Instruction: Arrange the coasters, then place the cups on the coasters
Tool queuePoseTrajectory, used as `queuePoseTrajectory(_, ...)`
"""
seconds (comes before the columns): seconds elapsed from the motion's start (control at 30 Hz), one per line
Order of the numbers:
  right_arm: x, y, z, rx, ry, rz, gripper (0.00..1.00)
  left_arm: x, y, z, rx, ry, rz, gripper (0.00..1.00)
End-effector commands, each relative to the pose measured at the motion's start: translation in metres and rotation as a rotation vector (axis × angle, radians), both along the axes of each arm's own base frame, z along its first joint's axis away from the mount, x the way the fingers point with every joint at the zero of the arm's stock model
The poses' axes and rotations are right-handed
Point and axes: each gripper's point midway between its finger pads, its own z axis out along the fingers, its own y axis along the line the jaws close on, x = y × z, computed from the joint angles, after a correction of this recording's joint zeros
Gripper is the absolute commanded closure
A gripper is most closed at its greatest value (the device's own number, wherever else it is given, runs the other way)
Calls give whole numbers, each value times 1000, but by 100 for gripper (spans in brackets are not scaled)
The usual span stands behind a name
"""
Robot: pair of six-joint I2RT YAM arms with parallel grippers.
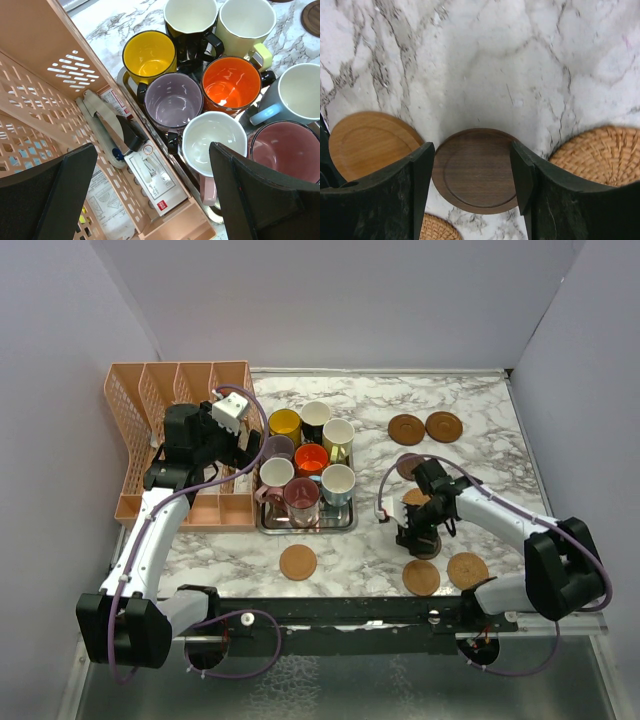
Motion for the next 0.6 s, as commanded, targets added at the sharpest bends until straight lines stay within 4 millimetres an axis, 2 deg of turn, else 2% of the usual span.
queuePoseTrajectory(0.0, -9, -29, -4, -62, 52, -30, 38, -1, -4, 10, -20, -32, -21, 1)
queuePoseTrajectory(0.2, 5, -62, -12, -107, 28, -79, 40, -1, -4, 11, -22, -33, -21, 1)
queuePoseTrajectory(0.37, 18, -89, -12, -115, 2, -128, 41, -2, -3, 10, -20, -32, -18, 1)
queuePoseTrajectory(0.57, 18, -103, -16, -144, -13, -154, 45, -1, -3, 9, -16, -30, -16, 1)
